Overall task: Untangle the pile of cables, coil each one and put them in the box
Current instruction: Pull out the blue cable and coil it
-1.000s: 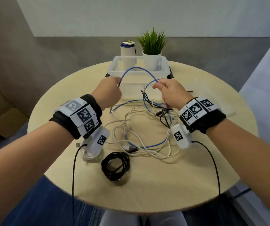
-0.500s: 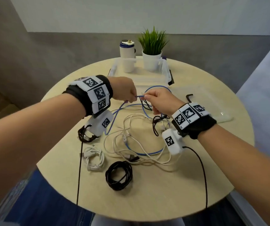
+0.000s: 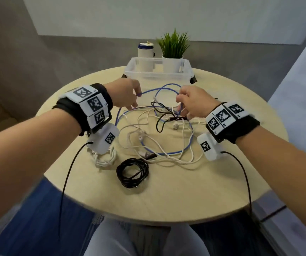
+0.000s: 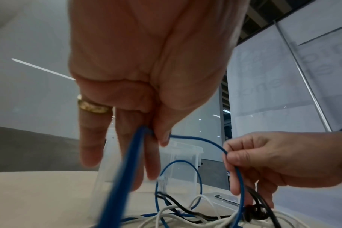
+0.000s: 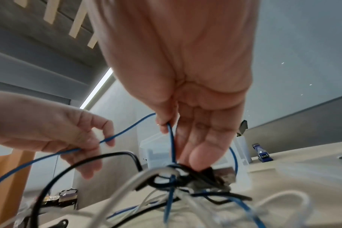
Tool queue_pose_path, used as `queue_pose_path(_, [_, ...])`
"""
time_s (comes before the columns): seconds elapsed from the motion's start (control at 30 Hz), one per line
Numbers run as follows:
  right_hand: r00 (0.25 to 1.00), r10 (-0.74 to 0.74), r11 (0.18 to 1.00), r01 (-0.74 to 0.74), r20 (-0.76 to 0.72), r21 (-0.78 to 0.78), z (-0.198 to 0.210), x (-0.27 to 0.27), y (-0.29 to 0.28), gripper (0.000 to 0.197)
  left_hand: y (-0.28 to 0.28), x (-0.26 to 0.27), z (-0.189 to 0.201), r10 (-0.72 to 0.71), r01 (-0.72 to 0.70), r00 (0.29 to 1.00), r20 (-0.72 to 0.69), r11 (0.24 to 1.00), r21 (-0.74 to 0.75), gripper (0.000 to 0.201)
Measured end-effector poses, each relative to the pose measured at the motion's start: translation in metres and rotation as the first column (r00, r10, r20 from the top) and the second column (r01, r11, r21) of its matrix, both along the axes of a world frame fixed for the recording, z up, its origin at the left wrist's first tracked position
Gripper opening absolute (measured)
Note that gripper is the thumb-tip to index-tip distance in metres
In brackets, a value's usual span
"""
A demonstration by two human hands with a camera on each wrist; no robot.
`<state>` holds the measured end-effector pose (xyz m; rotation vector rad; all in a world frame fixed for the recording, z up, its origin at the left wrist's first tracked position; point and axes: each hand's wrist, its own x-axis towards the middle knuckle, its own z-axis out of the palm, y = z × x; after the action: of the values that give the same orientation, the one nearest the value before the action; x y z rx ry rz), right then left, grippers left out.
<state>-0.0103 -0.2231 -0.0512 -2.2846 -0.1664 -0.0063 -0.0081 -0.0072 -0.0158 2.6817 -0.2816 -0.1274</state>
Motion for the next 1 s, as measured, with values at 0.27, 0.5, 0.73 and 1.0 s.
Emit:
queue_pose_path(0.27, [0.939,0.025,0.998,-0.006,0.344,-0.056,0.027,-0.01,0.004,0.018,-0.009,-0.015,0.012,-0.029,0.026,0.954,0.299,1.0,0.015,0.02])
queue_pose_path(0.5, [0.968,0.047,0.983,-0.001,0.246,-0.183,0.02,-0.012,0.006,0.016,-0.022,-0.016,0.012,0.028,0.09,0.955,0.297,0.922,-0.378,0.019])
queue_pose_path(0.73, [0.99,0.051,0.909,0.007,0.128,-0.418,-0.007,-0.015,-0.002,0.025,-0.021,-0.02,0.015,0.178,0.16,0.901,0.396,0.712,-0.683,0.023])
queue_pose_path(1.0, [0.946,-0.17,0.94,0.071,0.275,0.334,0.039,0.0,-0.011,0.021,0.002,-0.017,0.0,0.189,0.02,0.939,0.287,0.802,-0.597,0.013])
